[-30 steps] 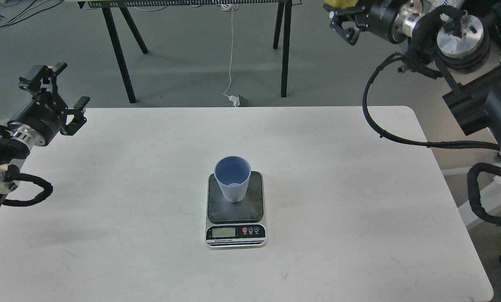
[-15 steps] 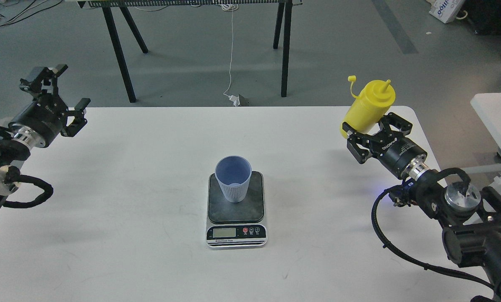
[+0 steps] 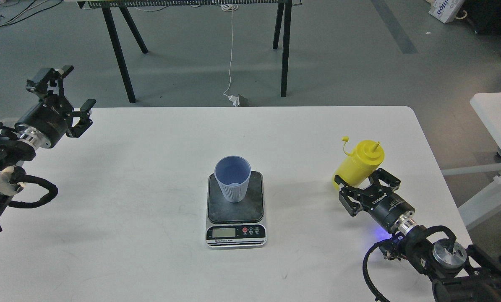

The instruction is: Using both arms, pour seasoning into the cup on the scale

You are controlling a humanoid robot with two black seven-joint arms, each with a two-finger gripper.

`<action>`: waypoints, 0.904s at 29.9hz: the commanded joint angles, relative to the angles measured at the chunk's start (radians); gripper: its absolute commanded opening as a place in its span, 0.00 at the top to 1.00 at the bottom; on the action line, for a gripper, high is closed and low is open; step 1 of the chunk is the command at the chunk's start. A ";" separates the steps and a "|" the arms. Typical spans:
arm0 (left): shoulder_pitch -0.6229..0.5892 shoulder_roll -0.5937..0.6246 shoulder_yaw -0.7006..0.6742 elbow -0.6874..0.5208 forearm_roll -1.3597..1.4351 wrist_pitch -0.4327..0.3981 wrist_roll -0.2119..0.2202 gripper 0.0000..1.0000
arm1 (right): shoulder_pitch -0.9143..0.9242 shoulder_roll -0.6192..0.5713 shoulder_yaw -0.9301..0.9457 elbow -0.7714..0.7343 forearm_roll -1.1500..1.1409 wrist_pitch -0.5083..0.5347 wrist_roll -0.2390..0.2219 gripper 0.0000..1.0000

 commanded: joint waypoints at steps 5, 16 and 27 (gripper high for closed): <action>0.000 0.000 0.000 0.000 0.000 0.000 0.000 0.01 | -0.039 0.004 -0.002 -0.003 -0.006 0.000 0.000 0.63; -0.001 -0.003 0.008 0.000 0.002 0.000 0.000 0.01 | -0.057 -0.004 -0.027 0.007 -0.008 0.000 -0.003 0.02; -0.003 -0.032 0.012 0.000 0.002 0.000 0.000 0.01 | -0.249 -0.157 -0.030 0.168 -0.005 0.000 -0.006 0.03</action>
